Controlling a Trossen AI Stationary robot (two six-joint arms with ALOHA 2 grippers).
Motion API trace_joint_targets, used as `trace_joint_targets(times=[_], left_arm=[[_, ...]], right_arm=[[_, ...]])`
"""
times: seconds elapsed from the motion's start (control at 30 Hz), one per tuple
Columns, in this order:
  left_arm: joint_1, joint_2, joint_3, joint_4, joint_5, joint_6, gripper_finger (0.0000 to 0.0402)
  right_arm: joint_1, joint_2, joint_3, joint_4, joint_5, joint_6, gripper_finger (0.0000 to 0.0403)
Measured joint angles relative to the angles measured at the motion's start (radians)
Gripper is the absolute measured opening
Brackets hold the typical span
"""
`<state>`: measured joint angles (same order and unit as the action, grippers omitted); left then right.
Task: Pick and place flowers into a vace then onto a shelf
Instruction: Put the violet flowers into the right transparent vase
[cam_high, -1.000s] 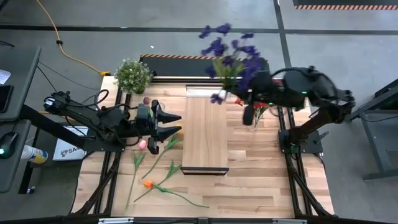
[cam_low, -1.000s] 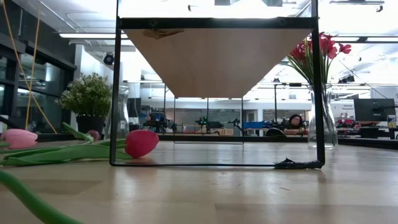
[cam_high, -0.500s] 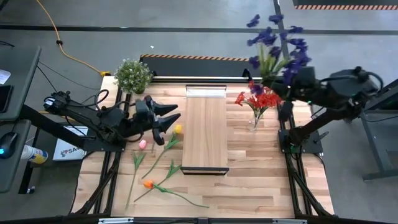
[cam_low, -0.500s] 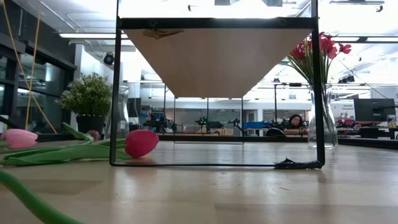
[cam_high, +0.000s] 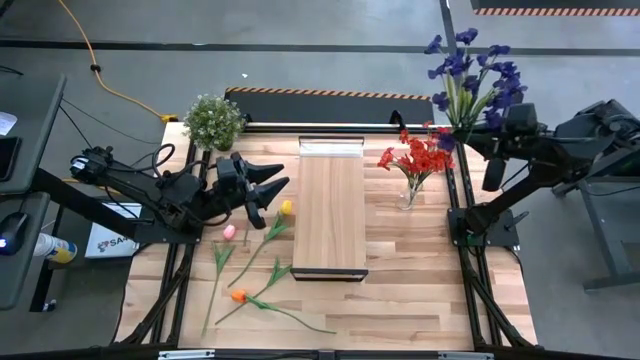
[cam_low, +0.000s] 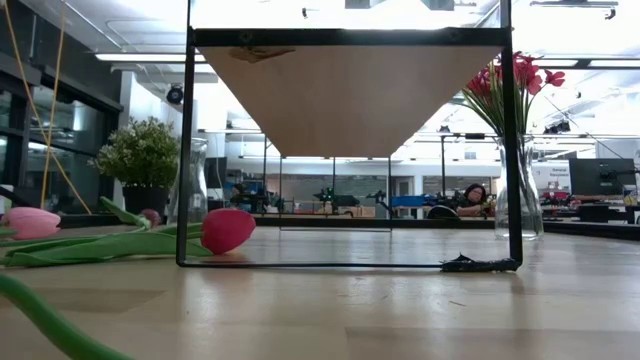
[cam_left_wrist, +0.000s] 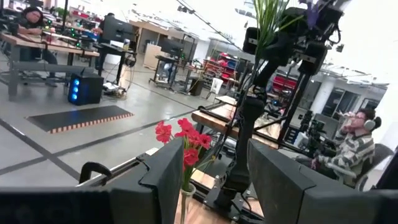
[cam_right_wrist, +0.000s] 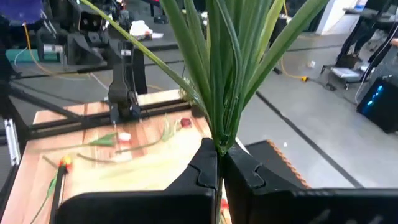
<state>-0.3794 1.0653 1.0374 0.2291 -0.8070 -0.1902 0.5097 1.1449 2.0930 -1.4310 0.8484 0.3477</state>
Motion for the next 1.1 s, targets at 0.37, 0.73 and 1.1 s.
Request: trace_joint_targets(times=[0.37,0.73,1.1], left_arm=[[0.000,0.000,0.000,0.000,0.000,-0.055,0.0211],[0.000,0.021,0.000,0.002,0.003,-0.085,0.0211],[0.000,0.099,0.000,0.013,-0.023,-0.122,0.0211]], right_arm=[[0.004,-0.062,-0.001,-0.139,-0.073,0.041,0.0000],[0.004,-0.182,-0.001,-0.140,-0.138,-0.001,0.0000],[0.002,-0.350,-0.100,-0.140,-0.202,-0.034,0.0000]])
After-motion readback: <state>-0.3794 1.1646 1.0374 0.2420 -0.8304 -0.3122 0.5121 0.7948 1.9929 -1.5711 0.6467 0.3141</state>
